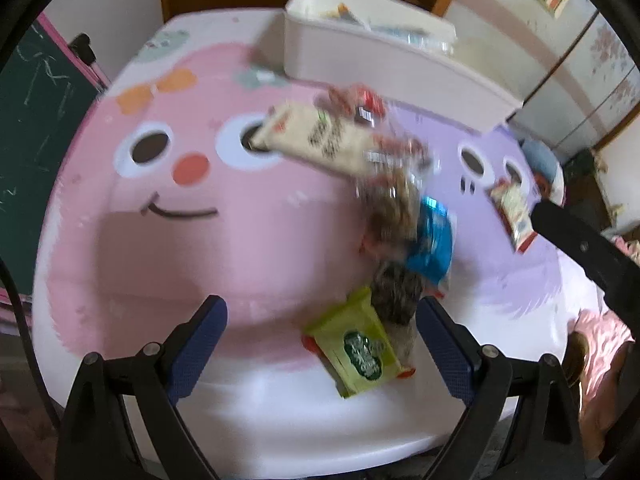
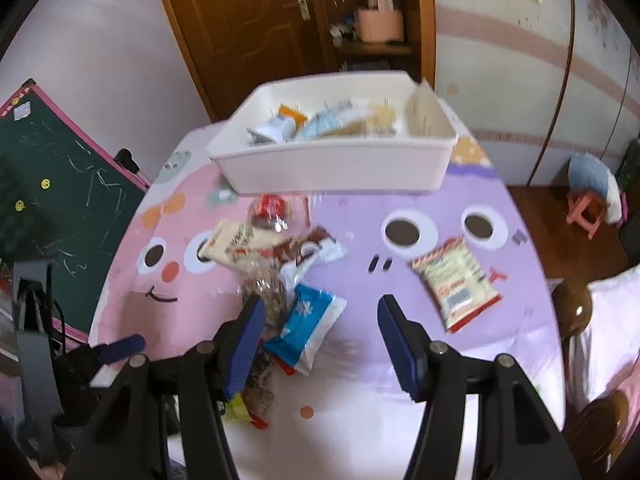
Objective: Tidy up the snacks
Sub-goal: 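Move both tools back over the remaining snacks on the table, then grasp the green snack pack with the left tool while the right tool grasps the blue wrapped bar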
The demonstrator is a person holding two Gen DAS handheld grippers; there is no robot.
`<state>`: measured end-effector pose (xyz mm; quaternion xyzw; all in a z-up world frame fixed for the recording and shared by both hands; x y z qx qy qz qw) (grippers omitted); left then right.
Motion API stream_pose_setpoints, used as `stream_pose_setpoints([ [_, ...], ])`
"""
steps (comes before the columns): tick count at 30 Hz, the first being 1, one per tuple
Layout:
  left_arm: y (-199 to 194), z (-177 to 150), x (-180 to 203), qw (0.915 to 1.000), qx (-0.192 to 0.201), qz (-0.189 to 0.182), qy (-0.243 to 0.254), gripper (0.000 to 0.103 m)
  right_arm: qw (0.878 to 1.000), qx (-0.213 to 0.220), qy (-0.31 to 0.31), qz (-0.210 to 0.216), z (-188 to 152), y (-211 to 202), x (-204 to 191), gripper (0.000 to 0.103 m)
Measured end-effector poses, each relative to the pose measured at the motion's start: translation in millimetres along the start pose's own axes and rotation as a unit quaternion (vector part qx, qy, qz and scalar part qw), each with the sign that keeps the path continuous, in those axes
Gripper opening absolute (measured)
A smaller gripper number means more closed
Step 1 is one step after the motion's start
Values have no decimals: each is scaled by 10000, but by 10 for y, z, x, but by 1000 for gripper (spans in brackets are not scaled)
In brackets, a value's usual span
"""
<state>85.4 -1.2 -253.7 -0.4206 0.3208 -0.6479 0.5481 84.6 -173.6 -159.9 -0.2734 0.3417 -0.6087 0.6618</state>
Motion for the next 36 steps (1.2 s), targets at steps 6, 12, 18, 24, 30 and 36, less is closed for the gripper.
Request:
stream_pose_setpoints([
  [6, 239, -140, -14, 9985, -505, 188, 43, 95, 9990, -378, 195, 109, -133, 298, 22, 59],
  [12, 331, -237, 18, 9970, -709, 250, 160, 93, 9967, -727, 337, 140, -198, 601, 23, 59],
  [18, 352, -293, 116, 9956, -726, 401, 442, 92, 9943, -1005, 280, 197, -269, 805, -73, 59],
  [24, 339, -303, 179, 9954, -625, 477, 543, 77, 9920, -1259, 39, 42, -400, 937, -137, 58],
  [30, 295, -217, 152, 9961, -332, 458, 672, 26, 9927, -1158, -288, -172, -425, 919, -151, 36],
  [36, 262, -190, -10, 9992, -247, 15, 301, 10, 9937, -1076, -277, -111, -462, 847, -100, 27],
])
Point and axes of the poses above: each gripper's, at about its wrist camera, not at the fingertips, and y roughly the way its jaws point, x to its right, z to its top, the point moved 5 cm from there along y, roughly the way its jaws point, and after that the axes turned 5 degrees about x, right-handed, at the moved point
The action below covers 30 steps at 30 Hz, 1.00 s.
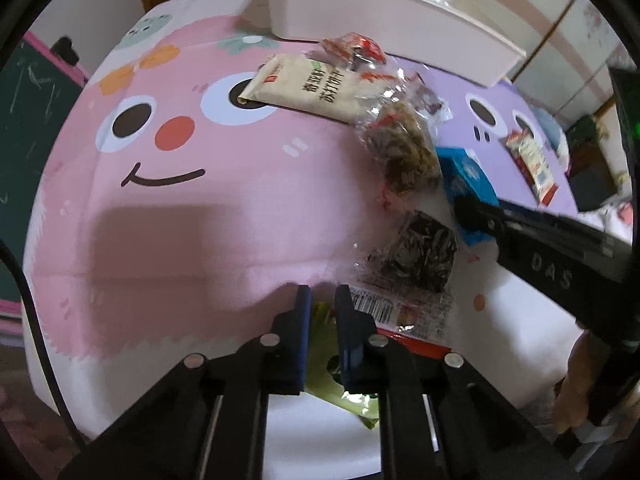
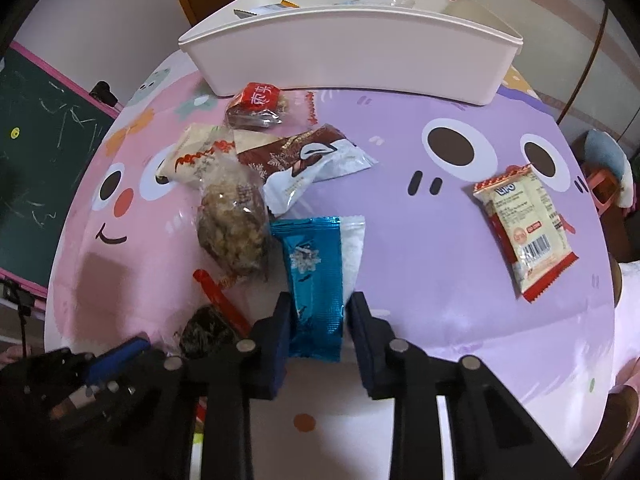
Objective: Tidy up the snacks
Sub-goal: 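Grasp the green snack pack with the left tool while the right tool grasps the blue wrapped bar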
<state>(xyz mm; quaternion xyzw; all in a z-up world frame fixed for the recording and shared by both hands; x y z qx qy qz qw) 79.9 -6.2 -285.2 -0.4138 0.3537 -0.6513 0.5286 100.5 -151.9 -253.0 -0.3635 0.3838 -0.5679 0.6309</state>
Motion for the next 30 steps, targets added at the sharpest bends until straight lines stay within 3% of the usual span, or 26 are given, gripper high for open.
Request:
stream_pose_setpoints([
  [1, 1, 13, -25, 10000, -17, -47, -80, 10, 10000, 9, -3, 4, -6, -10, 6, 26],
  [2, -4, 21, -51, 9998, -52, -125, -147, 16, 10000, 3, -2, 1, -9, -12, 4, 26],
  [5, -87, 16, -163, 9987, -73, -365, -338, 47, 10000, -15, 47, 26, -11, -9, 22, 26],
  [6, -128, 24, -175, 9988, -22, -311, -366, 59, 10000, -27, 64, 43, -8, -9, 32, 26],
  [8, -204, 10, -189, 9993, 17, -98, -352, 65, 9999, -36, 103, 76, -24, -11, 44, 26],
  [12, -257, -52, -209, 9978, -400, 66, -526, 66, 9998, -53, 153, 129, -11, 3, 29, 26],
  [15, -241, -152, -233, 9928, -825, 105, -859, 66, 9997, -60, 160, 186, -15, -10, 60, 26],
  [21, -184, -290, -234, 9814, -1317, 297, -1366, 66, 9991, -56, 224, 370, -28, -44, 123, 26],
  [25, -128, -340, -223, 9728, -1477, 337, -1750, 66, 9988, -48, 223, 443, -39, -52, 153, 26],
  [30, -114, -353, -255, 9674, -1397, 376, -2078, 66, 9986, -16, 202, 479, -54, -70, 191, 26],
])
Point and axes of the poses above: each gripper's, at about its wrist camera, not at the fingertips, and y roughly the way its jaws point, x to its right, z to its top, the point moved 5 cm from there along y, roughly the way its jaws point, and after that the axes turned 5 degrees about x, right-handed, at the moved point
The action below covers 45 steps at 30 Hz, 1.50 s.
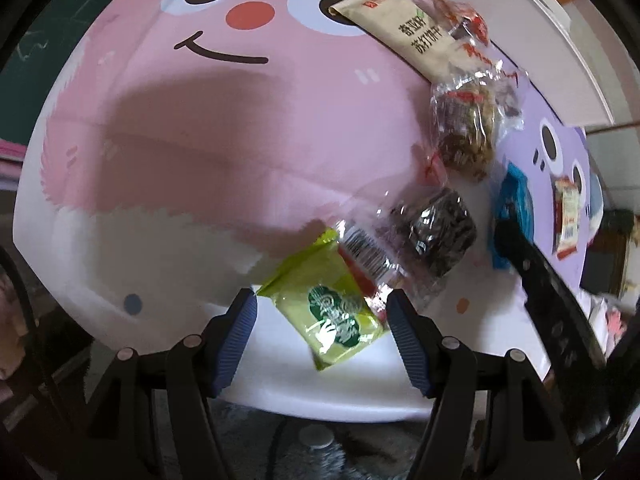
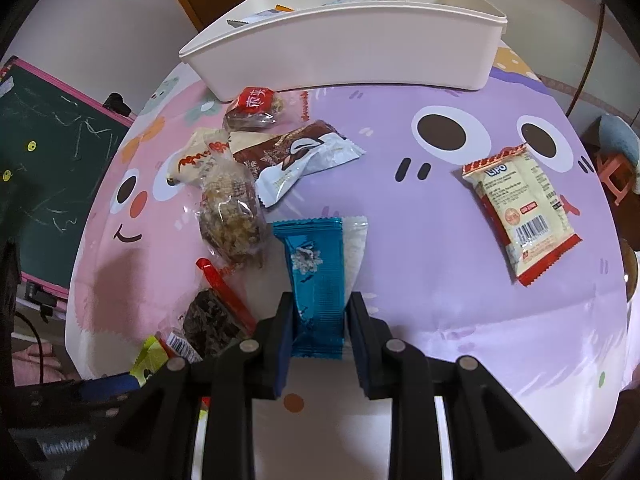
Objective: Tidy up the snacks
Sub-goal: 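Grasp the green snack pack with the left tool while the right tool grasps the blue wrapped bar, then carry the green pack and blue bar into the white basket and open both tools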
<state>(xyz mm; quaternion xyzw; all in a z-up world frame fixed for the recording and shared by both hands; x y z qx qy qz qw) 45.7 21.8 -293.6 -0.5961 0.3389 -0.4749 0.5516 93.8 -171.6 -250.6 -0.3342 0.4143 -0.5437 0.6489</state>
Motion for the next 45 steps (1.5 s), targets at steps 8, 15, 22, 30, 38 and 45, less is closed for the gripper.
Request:
stream_pose_setpoints([
  [8, -36, -53, 218, 9995, 112, 80, 276, 39, 10000, 16, 40, 35, -8, -24, 58, 26],
  [15, -266, -38, 325, 9959, 611, 13, 674, 35, 9999, 54, -27, 80, -12, -60, 10, 26],
  [22, -705, 149, 468, 9830, 1465, 14, 1110, 35, 9990, 336, -260, 162, 68, -284, -163, 25],
  [30, -1019, 652, 695, 9700, 2001, -16, 1379, 35, 9962, 706, -463, 203, 346, -629, -311, 25],
  [38, -1683, 1224, 1066, 9434, 2824, -113, 1736, 35, 9897, 1322, -544, 4, 986, -1079, -281, 25],
  [45, -2326, 1639, 1438, 9073, 3647, -65, 2093, 35, 9743, 2135, -668, -263, 1741, -1669, -270, 25],
])
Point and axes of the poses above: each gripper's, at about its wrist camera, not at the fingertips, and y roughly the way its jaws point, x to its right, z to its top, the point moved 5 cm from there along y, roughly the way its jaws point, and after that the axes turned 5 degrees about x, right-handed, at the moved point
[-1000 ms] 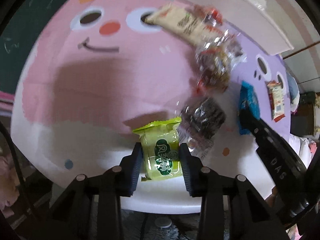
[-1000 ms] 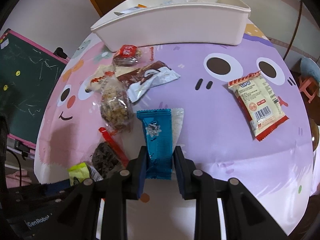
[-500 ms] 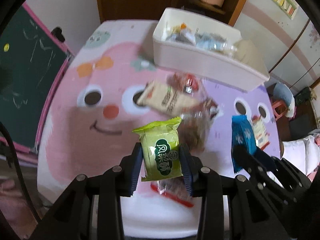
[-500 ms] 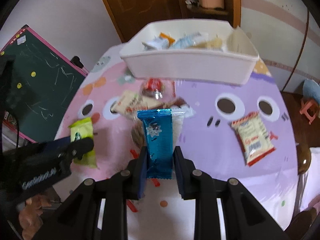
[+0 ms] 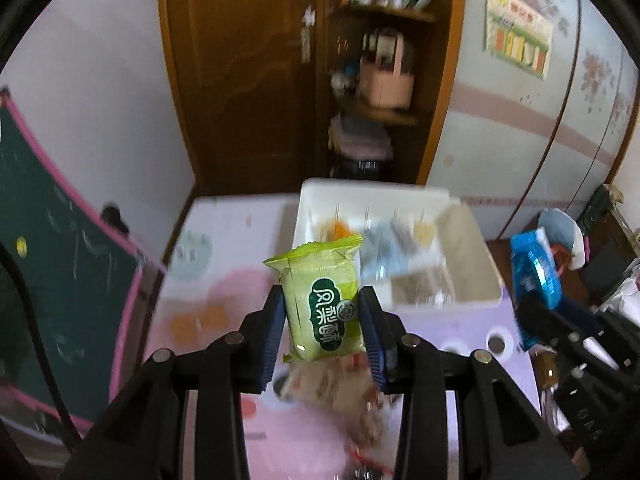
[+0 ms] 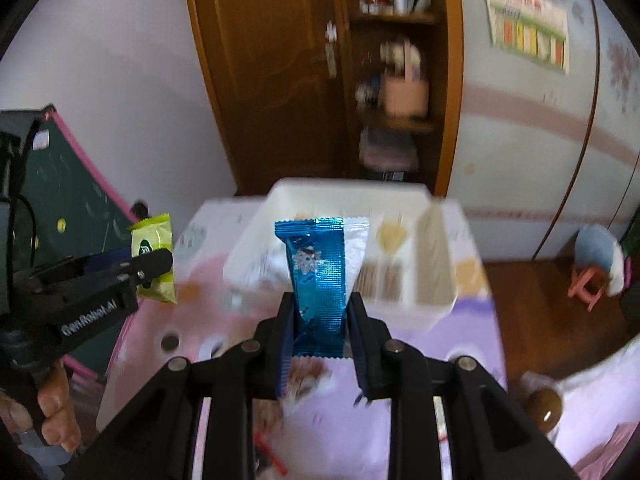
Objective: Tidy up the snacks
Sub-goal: 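Carry the green pack and blue bar into the white basket and open both tools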
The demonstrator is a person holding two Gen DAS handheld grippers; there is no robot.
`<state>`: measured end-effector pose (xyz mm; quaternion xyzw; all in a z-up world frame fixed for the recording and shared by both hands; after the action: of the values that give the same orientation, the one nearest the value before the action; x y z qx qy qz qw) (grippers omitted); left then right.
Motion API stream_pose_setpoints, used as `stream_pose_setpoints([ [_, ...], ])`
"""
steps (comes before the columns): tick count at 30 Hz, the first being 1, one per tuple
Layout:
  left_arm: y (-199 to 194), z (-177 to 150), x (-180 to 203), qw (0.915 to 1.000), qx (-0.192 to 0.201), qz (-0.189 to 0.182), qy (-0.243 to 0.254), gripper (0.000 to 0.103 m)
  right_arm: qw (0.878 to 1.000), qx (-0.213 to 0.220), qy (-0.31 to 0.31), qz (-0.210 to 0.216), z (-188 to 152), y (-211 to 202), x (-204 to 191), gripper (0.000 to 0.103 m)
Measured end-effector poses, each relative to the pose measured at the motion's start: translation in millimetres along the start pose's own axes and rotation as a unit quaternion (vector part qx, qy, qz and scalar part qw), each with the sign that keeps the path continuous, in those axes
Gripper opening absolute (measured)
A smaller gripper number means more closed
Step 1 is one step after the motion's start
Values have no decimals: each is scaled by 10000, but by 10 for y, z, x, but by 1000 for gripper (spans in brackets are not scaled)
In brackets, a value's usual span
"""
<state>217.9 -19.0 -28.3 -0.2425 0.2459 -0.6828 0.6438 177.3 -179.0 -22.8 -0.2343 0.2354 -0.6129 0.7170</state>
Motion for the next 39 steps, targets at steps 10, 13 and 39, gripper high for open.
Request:
stream_pose_setpoints([
  [10, 295, 628, 190, 9982, 400, 226, 378, 35, 9982, 505, -221, -254, 786, 130, 38, 26],
  [13, 484, 641, 272, 9982, 336, 205, 460, 35, 9981, 460, -204, -347, 861, 335, 94, 26],
  [39, 1937, 250, 511, 9929, -450, 74, 1103, 91, 9940, -855, 460, -513, 324, 1661, 611, 49],
])
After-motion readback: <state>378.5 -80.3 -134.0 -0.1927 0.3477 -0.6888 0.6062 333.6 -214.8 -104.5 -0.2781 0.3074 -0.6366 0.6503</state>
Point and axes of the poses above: each gripper's, at about its wrist camera, not at the fingertips, and y roughly the way its jaws point, x to its right, z to its top, the point moved 5 cm from there along y, roughly the way its jaws point, and after that the axes turned 5 degrees about x, right-handed, at the moved point
